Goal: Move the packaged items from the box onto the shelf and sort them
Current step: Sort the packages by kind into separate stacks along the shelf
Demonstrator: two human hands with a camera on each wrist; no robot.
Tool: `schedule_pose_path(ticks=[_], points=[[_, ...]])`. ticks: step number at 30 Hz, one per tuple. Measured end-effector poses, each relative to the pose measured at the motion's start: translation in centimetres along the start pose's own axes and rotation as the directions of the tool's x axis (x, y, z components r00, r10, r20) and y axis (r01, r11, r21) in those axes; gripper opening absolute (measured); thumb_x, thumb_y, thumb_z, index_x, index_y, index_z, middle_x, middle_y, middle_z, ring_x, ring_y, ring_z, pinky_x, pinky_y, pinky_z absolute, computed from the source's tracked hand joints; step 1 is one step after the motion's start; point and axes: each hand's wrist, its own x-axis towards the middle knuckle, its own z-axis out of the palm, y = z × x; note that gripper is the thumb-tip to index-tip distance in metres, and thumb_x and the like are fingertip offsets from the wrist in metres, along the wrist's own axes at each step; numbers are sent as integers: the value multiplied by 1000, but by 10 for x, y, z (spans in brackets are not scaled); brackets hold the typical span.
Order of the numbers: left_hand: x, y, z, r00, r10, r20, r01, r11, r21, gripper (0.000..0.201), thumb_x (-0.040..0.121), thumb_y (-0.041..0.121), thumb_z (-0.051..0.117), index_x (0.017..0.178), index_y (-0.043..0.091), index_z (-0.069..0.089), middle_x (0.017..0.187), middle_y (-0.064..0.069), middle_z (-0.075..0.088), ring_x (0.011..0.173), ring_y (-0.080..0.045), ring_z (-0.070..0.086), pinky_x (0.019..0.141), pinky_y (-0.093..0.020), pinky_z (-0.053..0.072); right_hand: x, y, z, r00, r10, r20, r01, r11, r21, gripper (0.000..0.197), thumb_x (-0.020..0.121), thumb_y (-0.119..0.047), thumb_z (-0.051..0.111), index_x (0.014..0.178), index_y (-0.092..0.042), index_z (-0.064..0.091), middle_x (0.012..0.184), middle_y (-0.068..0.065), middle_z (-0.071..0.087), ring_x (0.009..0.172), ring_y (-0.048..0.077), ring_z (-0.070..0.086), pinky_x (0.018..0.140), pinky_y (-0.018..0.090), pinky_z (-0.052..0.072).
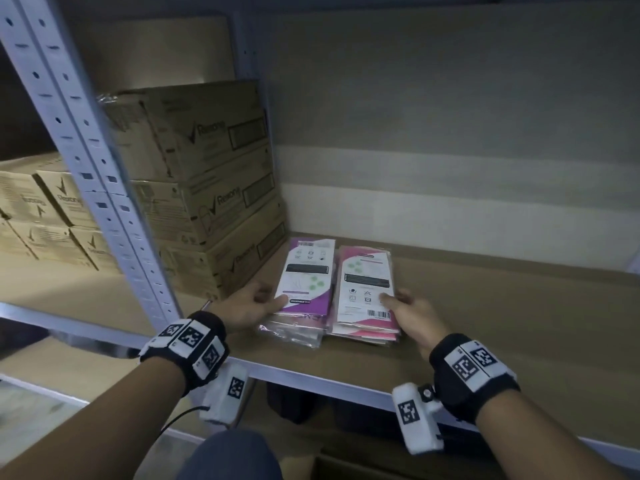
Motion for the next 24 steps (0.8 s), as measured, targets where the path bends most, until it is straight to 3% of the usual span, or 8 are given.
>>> schedule_pose_path(ticks=[3,7,11,14,18,22,24], points=[[-6,0,5,1000,-2,2,2,998,-68,76,84,58,57,144,15,36,139,-3,48,120,-19,49,100,-30,37,1,3,4,999,0,41,-1,999,36,30,91,-22,60,119,-13,58,110,5,69,95,21,67,88,36,52],[-6,-2,13,999,-14,-33,6,974,-226,68,83,45,67,139,15,42,133,-5,53,115,-22,54,102,-33,40,0,1,8,997,-38,72,35,998,45,18,89,-15,62,105,-24,58,109,3,69,96,21,67,91,38,52],[1,-10,15,999,-12,-52,-3,958,-285,76,73,51,74,136,17,47,129,-5,57,114,-23,58,107,-43,42,4,1,13,996,-51,79,49,999,24,24,88,-13,63,109,-23,59,111,2,69,98,21,67,94,43,52],[5,-11,15,996,-21,-86,-8,948,-319,82,70,51,74,138,16,45,133,-5,56,118,-23,56,107,-43,42,12,3,20,996,-58,69,57,998,17,32,87,-14,65,119,-18,59,114,2,68,100,21,67,94,43,52],[15,-15,9,993,-35,-114,-5,944,-330,93,62,58,76,138,14,46,135,-4,56,117,-22,58,105,-42,45,23,-3,30,993,-82,87,82,997,5,26,88,-13,63,113,-21,60,114,3,68,102,21,66,95,43,51],[28,-12,1,989,-38,-143,-17,932,-362,70,81,36,72,139,8,44,131,-6,57,114,-23,59,101,-41,48,39,-9,42,991,-90,99,93,995,-29,25,89,-16,63,113,-20,61,113,3,69,101,21,66,96,44,50],[36,-13,-3,990,-38,-137,-18,924,-382,69,80,36,73,138,9,45,130,-6,59,111,-23,62,99,-43,50,48,-12,47,991,-91,98,96,994,-49,26,88,-18,63,114,-19,62,113,2,69,101,21,65,96,43,50]])
